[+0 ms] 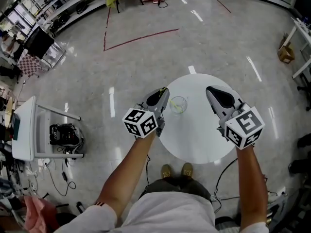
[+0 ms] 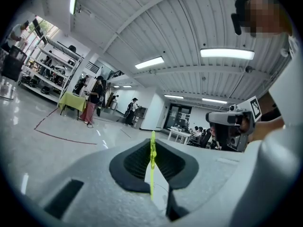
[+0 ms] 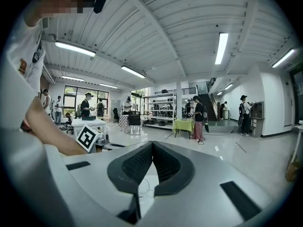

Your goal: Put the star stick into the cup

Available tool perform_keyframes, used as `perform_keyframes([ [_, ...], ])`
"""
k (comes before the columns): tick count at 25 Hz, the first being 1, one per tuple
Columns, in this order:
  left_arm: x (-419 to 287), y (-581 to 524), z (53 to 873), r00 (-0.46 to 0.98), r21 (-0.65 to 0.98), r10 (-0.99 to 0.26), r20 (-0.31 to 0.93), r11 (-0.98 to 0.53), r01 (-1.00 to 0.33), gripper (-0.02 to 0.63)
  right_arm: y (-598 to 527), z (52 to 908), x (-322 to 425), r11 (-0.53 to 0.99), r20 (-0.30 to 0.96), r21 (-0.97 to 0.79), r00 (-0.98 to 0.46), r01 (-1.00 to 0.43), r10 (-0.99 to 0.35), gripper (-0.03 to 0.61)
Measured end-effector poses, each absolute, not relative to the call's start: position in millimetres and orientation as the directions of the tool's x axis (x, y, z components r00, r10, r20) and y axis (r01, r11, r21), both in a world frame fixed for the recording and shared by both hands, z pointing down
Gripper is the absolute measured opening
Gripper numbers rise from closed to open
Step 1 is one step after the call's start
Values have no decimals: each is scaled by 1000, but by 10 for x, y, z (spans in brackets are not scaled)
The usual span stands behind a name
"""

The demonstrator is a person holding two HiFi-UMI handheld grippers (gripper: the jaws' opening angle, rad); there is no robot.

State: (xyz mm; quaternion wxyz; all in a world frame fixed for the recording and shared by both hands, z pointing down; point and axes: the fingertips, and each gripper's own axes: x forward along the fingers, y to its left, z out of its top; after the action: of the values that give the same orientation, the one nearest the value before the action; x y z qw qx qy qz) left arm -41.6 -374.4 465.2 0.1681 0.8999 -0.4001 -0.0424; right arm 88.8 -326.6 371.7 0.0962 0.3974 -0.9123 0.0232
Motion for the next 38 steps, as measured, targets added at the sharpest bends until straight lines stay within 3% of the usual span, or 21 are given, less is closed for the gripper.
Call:
perform_keyframes([
  [14,-589,-3828,4835,654,334,-747,121,-589,-735,32,-3240,3770,847,691,199,28,-674,-722,-712,11],
  [18,-629,-3853,4891,643,319,-751,150,-579,-751,133,-3253,3792,856,691,203,24,-674,-722,-711,12],
  [26,-737,-3851,4953,634,301,-749,193,-570,-765,209,-3239,3813,791,696,210,19,-677,-718,-705,11],
  [38,-964,-3782,4661,604,224,-784,146,-568,-792,235,-3241,3777,776,697,198,25,-680,-717,-706,12],
])
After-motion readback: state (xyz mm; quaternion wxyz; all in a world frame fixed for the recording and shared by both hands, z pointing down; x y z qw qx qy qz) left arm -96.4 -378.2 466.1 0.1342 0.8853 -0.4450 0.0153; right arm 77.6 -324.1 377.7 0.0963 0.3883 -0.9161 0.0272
